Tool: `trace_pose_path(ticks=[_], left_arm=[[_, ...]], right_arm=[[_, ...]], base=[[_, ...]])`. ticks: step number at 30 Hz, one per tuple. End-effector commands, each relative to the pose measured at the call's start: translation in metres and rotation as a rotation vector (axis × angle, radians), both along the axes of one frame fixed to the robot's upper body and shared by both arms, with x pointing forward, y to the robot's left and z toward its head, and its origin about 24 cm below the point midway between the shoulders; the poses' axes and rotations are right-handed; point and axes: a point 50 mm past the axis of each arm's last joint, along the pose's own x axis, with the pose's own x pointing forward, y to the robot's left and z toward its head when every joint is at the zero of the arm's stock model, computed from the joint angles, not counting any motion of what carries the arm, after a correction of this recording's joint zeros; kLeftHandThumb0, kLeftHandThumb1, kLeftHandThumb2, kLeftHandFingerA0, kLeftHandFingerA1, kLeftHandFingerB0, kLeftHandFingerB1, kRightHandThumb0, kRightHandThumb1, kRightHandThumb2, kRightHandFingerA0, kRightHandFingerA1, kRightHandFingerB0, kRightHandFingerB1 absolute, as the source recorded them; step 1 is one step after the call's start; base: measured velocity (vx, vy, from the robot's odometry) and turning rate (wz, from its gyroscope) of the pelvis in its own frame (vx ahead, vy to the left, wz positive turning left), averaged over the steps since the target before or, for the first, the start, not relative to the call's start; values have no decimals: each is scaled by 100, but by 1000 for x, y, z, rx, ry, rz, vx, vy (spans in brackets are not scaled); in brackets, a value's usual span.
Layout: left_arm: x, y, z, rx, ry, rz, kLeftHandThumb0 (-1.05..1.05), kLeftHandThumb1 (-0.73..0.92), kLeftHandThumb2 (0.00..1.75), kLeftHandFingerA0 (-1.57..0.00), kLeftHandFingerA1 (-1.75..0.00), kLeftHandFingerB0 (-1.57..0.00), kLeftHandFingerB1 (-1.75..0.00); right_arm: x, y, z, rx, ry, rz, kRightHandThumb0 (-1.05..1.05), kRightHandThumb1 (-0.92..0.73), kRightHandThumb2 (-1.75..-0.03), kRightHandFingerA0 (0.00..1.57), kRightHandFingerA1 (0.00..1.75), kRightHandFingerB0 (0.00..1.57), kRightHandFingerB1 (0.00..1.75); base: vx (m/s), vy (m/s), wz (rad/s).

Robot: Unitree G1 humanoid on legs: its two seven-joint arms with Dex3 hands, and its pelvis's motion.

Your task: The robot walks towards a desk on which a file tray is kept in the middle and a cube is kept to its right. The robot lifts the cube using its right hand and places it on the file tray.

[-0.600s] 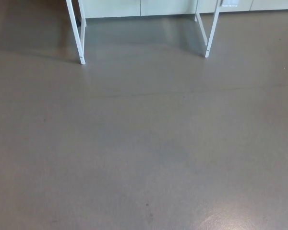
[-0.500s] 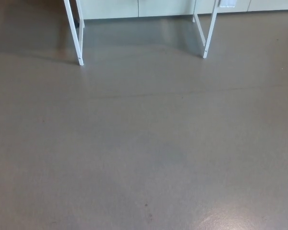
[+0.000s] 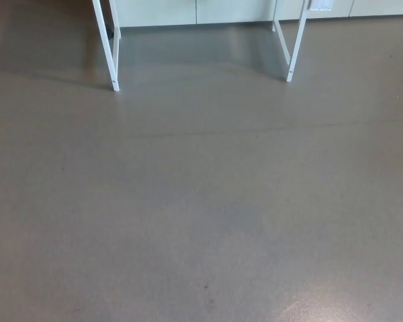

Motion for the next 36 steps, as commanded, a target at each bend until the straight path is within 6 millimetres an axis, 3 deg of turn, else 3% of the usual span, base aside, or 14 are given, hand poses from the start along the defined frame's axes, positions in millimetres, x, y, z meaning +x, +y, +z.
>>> trace_pose_path(ticks=[1,2,7,9,10,15,18,19,20,22,28,33,34,36], left_arm=[[-2,5,4,-9,-26,-11,-81,81,63,-20,-72,-5,-56],[-6,5,4,-22,-31,12,-89,55,102,-21,-69,-4,-54],[-13,3,2,-27,-3,-6,-91,59,106,-10,-64,-9,-51],[-13,3,1,-21,5,-21,-86,58,108,-8,-61,-8,-49],[-14,3,2,-32,-3,-22,-88,80,64,-5,-67,-1,-55],[-1,4,5,-78,-38,-33,-90,60,101,-6,-61,-4,-46],[8,4,6,-90,-46,-37,-89,83,66,-4,-70,0,-55],[9,4,6,-73,-56,-32,-83,59,109,0,-59,-10,-50],[11,4,6,-68,-55,-53,-87,84,65,-4,-63,0,-49],[13,6,8,-46,-48,-81,-93,63,111,-2,-60,-9,-48],[12,7,10,-97,-82,-19,-91,56,107,0,-60,-8,-49],[17,7,10,-65,-62,-70,-96,61,108,-11,-65,-9,-54],[17,8,10,-56,-53,-66,-93,80,62,-17,-72,-3,-56],[17,9,11,-73,-61,-49,-96,59,109,0,-61,-9,-50]], right_arm=[[-9,4,3,2,11,-2,-79,-55,-97,23,54,0,22],[-13,7,2,-39,18,51,-88,-58,-94,27,53,6,21],[-19,4,0,-36,-36,-38,-76,-67,-61,28,41,8,21],[-19,4,0,-45,-14,-29,-38,-31,-94,7,49,0,48],[-20,5,2,-77,23,29,-88,-58,-91,29,52,10,37],[-17,16,-11,-329,74,-6,-79,-66,-106,50,60,29,43],[-14,10,-8,-152,29,99,-84,-65,-98,41,55,11,39],[-11,6,1,-86,17,61,-88,-61,-97,32,53,10,38],[-5,4,5,-71,41,88,-85,-58,-92,30,50,9,37],[-6,2,1,-37,11,35,-38,-32,-96,5,49,0,46],[-13,-3,-10,-2,-35,22,-82,-69,-61,26,38,19,27],[-6,2,-4,-100,55,176,-88,-63,-93,26,47,15,38],[-8,2,-1,-80,8,164,-79,-75,-63,33,39,22,28],[-3,-2,1,-19,30,72,-38,-36,-98,5,50,0,47]], base=[[0,0,0],[0,0,0],[-23,-19,0],[6,-53,45],[12,-41,-8],[19,75,-4],[123,254,-21],[174,523,-29],[146,469,-27],[153,329,-12],[206,76,1],[218,-138,12],[302,-271,24],[368,-345,15]])
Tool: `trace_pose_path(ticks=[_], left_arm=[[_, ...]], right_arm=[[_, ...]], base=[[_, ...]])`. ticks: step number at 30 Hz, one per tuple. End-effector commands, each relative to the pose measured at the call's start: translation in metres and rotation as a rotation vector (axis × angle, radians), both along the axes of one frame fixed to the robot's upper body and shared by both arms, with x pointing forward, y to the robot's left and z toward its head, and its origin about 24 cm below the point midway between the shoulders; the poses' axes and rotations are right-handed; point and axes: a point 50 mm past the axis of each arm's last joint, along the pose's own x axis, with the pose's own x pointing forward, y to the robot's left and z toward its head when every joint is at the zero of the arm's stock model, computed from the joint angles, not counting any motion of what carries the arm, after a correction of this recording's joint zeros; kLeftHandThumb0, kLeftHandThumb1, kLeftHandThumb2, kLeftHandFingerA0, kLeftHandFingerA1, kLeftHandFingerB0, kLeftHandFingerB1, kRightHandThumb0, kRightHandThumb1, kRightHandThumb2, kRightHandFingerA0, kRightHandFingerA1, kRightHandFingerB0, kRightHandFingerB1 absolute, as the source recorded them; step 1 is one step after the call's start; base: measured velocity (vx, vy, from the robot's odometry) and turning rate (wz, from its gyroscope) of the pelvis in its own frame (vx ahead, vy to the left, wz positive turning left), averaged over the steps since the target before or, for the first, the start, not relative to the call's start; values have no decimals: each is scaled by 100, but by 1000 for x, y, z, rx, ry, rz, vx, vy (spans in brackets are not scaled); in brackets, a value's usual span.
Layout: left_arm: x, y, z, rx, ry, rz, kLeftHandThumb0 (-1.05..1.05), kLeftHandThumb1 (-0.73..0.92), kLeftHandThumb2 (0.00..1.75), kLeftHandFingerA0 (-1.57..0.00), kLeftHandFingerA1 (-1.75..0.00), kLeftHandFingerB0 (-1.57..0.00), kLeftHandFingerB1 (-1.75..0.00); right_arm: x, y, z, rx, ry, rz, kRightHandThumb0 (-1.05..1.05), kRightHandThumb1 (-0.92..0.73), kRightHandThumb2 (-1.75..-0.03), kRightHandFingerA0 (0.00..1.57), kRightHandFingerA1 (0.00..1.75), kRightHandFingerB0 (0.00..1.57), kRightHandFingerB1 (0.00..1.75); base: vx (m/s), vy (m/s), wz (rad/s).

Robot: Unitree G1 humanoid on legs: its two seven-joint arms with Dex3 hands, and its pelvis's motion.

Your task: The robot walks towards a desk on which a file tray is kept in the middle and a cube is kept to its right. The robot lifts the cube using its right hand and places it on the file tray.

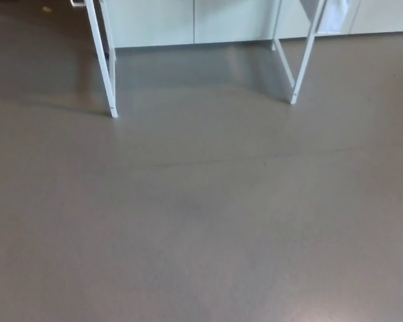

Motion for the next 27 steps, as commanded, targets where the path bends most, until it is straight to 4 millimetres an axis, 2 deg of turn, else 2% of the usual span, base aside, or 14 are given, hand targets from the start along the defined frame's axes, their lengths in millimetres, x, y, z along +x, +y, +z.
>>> trace_pose_path(ticks=[1,3,5,6,7,8,9,10,12,15,17,19,20,27], left_arm=[[4,3,3,-11,-2,7,-89,56,108,0,-60,-12,-51],[5,3,2,-22,-6,26,-92,57,107,0,-62,-8,-50],[5,2,2,-27,-9,50,-92,57,107,0,-62,-8,-50],[5,2,2,17,14,3,-91,79,64,-18,-76,-9,-60],[6,2,2,8,-6,-7,-96,59,107,-13,-67,-13,-59],[6,2,2,24,4,-34,-92,82,61,-17,-75,-6,-59],[8,2,3,27,3,-37,-92,82,61,-17,-75,-6,-59],[8,2,3,20,5,-31,-96,61,108,-13,-66,-11,-58],[11,1,2,17,10,-10,-95,60,107,-14,-67,-10,-59],[13,1,3,3,-11,-6,-96,60,108,-9,-66,-12,-58],[12,0,2,10,-11,-8,-95,61,109,-9,-66,-12,-56],[13,1,2,22,-6,-30,-95,61,109,-11,-66,-11,-56],[13,1,2,15,0,-18,-95,60,109,-13,-67,-9,-55],[17,0,1,12,-18,10,-95,59,106,-24,-73,-6,-54]], right_arm=[[9,-10,6,6,-27,-27,-37,-38,-99,7,49,1,46],[7,-13,-1,25,-70,-97,-89,-57,-89,7,41,12,38],[8,-14,-2,58,-88,-162,-89,-57,-89,7,41,12,38],[8,-15,-1,60,-58,-93,-38,-34,-97,5,49,0,47],[9,-15,0,49,-62,-81,-38,-35,-97,5,48,0,47],[10,-17,-1,35,-70,-102,-37,-34,-95,3,48,0,46],[12,-17,-1,35,-74,-104,-37,-34,-95,3,48,0,46],[15,-18,7,42,-56,-72,-83,-58,-94,1,41,9,36],[20,-18,15,-6,-30,1,-38,-34,-97,7,50,0,46],[21,-15,19,-11,-38,4,-38,-34,-97,7,49,0,46],[21,-14,19,-29,-26,21,-86,-60,-90,24,47,12,37],[21,-14,18,-11,-40,-8,-38,-36,-98,6,48,0,46],[22,-14,18,-23,-33,6,-87,-60,-92,23,46,11,37],[27,-9,27,-82,6,78,-89,-62,-95,40,51,12,38]], base=[[358,-439,49],[261,-339,7],[203,-173,3],[227,-136,-4],[191,-103,0],[188,-82,-3],[203,-47,-13],[221,-22,-14],[189,41,-12],[285,82,8],[319,123,-31],[249,86,10],[146,-6,10],[158,-146,10]])
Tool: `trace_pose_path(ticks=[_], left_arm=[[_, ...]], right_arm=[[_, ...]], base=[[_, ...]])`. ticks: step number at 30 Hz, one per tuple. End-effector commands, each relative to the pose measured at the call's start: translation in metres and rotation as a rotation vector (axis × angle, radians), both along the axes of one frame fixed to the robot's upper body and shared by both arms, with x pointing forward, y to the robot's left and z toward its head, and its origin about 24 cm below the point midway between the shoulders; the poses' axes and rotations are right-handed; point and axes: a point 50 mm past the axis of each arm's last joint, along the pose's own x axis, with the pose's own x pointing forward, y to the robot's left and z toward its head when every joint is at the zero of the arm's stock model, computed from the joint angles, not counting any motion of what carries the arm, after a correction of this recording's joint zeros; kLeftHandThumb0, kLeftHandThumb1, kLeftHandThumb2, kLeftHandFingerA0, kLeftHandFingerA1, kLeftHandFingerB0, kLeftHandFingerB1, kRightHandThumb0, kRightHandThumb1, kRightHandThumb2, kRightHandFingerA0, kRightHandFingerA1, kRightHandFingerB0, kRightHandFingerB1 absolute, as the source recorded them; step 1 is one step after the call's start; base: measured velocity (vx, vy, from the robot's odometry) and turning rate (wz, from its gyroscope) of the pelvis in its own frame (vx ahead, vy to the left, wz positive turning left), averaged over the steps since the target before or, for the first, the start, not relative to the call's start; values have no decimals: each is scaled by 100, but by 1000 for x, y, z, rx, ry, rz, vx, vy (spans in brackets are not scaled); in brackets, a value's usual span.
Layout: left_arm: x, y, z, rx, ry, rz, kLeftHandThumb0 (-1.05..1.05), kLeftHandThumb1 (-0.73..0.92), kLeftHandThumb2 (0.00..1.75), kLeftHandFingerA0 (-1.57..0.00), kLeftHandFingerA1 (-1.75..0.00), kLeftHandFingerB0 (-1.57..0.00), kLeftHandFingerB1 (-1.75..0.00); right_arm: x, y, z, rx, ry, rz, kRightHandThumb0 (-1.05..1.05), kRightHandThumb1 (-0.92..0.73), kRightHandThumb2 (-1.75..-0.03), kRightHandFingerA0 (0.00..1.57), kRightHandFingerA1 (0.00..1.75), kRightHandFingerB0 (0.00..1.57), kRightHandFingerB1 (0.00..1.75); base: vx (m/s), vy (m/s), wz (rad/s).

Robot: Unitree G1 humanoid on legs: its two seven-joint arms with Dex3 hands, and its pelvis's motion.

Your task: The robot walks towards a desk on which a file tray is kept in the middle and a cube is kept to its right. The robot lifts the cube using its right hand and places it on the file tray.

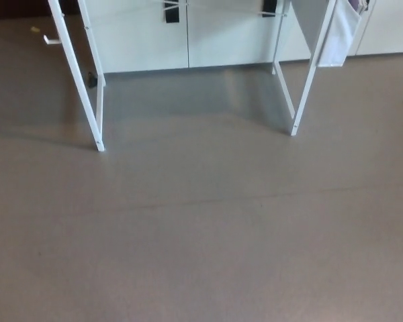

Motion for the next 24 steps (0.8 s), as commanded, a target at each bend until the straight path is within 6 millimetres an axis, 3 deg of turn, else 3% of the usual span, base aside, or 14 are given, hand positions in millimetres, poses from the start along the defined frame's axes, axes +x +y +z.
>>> trace_pose_path(ticks=[1,7,8,12,13,14,15,16,17,18,21,22,23,24], left_arm=[[4,2,1,45,16,-42,-96,69,79,-22,-73,-10,-61],[5,3,2,46,17,-58,-95,81,62,-20,-75,-3,-57],[5,3,3,39,14,-52,-97,61,109,-16,-68,-8,-54],[11,3,3,50,1,-47,-96,61,109,-29,-75,-4,-52],[11,3,3,26,-10,-16,-96,60,109,-14,-69,-7,-50],[11,3,3,38,-7,-38,-96,61,110,-12,-67,-8,-53],[10,4,3,48,-5,-43,-95,81,61,-18,-76,-3,-59],[12,2,2,38,-9,-12,-96,60,108,-17,-69,-8,-56],[12,2,2,46,0,-28,-96,61,110,-18,-68,-7,-57],[12,2,2,49,-1,-33,-96,61,109,-24,-71,-6,-58],[12,2,2,53,7,-28,-96,61,109,-20,-69,-11,-60],[16,3,3,53,7,-29,-92,81,65,-18,-73,-9,-60],[17,3,3,51,-1,-26,-96,61,109,-18,-68,-12,-60],[16,2,3,27,-34,5,-96,60,107,-21,-70,-7,-58]], right_arm=[[0,-5,7,-65,10,-2,-87,-61,-93,31,49,13,38],[-1,3,14,-158,55,166,-99,-71,-105,61,59,13,38],[-3,4,14,-128,-11,85,-93,-64,-100,56,57,10,38],[1,-3,4,-112,30,50,-90,-68,-100,31,48,11,38],[1,-6,1,-98,29,66,-90,-84,-65,42,40,14,24],[-1,-9,-4,-87,11,38,-91,-68,-101,26,46,8,36],[-1,-9,-6,-96,12,50,-91,-66,-104,30,49,7,34],[2,-9,1,-62,13,-5,-90,-66,-102,37,54,4,29],[2,-8,1,-70,-6,-5,-86,-78,-65,38,42,12,23],[1,-9,2,-62,-5,-9,-88,-64,-99,34,53,4,29],[3,-5,12,-101,49,47,-94,-70,-106,45,55,5,26],[5,0,16,-120,33,75,-93,-71,-106,52,59,4,27],[5,-1,16,-129,62,122,-99,-73,-110,61,62,4,24],[5,-4,13,-66,18,-21,-91,-64,-102,45,58,3,28]], base=[[223,-283,28],[237,-426,20],[270,-150,6],[274,-70,-8],[274,20,-15],[342,-41,-7],[285,91,-18],[424,149,-13],[433,216,2],[387,231,64],[386,190,-28],[378,95,5],[333,57,-3],[349,46,9]])
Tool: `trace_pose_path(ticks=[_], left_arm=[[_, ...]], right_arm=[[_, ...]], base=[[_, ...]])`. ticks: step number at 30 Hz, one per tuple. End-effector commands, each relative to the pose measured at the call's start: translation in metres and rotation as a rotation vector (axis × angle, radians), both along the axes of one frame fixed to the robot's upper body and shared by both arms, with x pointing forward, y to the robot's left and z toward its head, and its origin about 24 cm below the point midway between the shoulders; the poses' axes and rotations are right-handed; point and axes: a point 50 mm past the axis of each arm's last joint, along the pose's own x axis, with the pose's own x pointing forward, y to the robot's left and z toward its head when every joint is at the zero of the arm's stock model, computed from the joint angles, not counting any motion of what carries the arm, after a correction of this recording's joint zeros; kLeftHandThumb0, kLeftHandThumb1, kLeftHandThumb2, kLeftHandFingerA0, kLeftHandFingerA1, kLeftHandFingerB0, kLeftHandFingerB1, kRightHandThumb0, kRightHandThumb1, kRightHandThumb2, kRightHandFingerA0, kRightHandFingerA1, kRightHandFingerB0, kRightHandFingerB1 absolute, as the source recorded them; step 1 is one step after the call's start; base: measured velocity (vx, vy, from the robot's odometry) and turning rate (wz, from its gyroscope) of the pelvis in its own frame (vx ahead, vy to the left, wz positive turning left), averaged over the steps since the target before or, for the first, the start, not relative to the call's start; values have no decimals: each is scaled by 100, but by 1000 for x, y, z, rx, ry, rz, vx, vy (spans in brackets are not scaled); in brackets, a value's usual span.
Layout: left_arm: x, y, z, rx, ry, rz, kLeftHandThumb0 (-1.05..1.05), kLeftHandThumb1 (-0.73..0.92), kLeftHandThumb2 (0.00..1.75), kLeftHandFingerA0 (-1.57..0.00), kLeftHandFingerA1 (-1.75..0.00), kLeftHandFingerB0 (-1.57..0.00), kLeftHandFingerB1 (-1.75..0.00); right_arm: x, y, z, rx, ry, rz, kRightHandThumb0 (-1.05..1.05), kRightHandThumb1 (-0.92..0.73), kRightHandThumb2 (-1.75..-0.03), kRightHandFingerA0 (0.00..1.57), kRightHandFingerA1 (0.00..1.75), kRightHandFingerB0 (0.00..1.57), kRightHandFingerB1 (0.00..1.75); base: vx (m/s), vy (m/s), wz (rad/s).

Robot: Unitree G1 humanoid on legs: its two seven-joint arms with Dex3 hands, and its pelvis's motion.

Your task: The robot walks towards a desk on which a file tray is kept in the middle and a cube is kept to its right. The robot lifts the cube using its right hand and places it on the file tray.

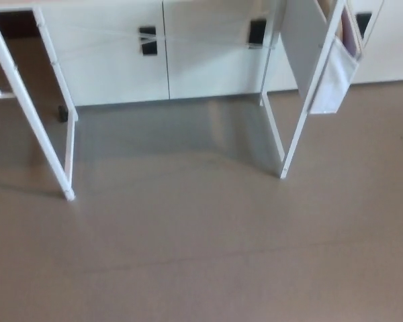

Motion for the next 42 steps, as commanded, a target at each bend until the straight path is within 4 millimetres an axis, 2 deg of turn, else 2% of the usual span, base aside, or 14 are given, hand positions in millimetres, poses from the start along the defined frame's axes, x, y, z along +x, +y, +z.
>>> trace_pose_path(ticks=[1,6,7,8,9,12,18,19,23,26,38,39,41,42], left_arm=[[0,4,3,-3,-24,35,-96,60,107,-21,-70,-7,-58],[2,5,4,18,3,-6,-92,84,65,-31,-83,-4,-59],[3,5,4,23,10,-22,-96,63,112,-32,-76,-4,-57],[2,5,3,19,7,-2,-95,82,62,-18,-75,-7,-59],[3,4,3,24,9,-7,-96,62,111,-28,-73,-6,-58],[5,4,5,20,-5,-12,-91,83,65,-40,-87,-8,-60],[9,4,5,37,3,-14,-95,62,111,-70,-94,-10,-56],[11,4,5,38,6,-12,-92,84,65,-43,-92,-9,-60],[13,5,5,30,-5,0,-96,61,110,-35,-76,-2,-57],[13,5,5,24,-5,-6,-95,83,62,-21,-77,-4,-58],[8,6,5,35,21,-22,-93,86,66,-23,-76,-8,-60],[8,6,6,44,17,-37,-95,64,112,-30,-74,-7,-58],[10,6,6,44,11,-34,-96,66,112,-25,-72,-5,-57],[12,5,6,26,-13,-4,-96,65,112,-19,-69,-7,-53]], right_arm=[[1,-4,8,8,7,-83,-91,-64,-102,45,58,3,28],[-5,-9,-11,11,-28,-144,-39,-33,-98,6,48,0,48],[-6,-9,-11,0,-8,-147,-89,-65,-100,36,54,4,30],[-7,-7,-9,-21,-7,-136,-86,-64,-99,39,54,8,35],[-5,-6,-7,-7,7,-131,-84,-62,-97,29,52,6,34],[-6,-3,-9,-27,33,-89,-84,-63,-98,39,54,7,33],[-6,-7,-10,64,-59,-210,-37,-42,-101,3,47,0,48],[-6,-7,-10,37,-42,-175,-38,-39,-101,6,47,0,48],[-12,-1,-9,-16,-63,-125,-83,-62,-91,33,49,12,38],[-13,1,-4,-11,-27,-108,-85,-64,-94,30,48,10,37],[-4,-5,-5,76,19,-227,-90,-64,-99,8,45,12,17],[-5,-2,-3,53,-2,-212,-84,-75,-63,28,38,9,25],[-5,-3,-6,49,-25,-223,-38,-37,-98,4,48,0,48],[-5,-3,-9,1,11,-122,-87,-63,-98,37,52,8,34]], base=[[327,29,11],[360,-43,14],[453,-128,12],[546,-152,31],[471,-250,-58],[452,-250,53],[354,-78,-5],[350,134,-21],[370,232,-26],[398,202,-25],[181,65,2],[187,-94,9],[197,-107,-25],[175,-29,14]])
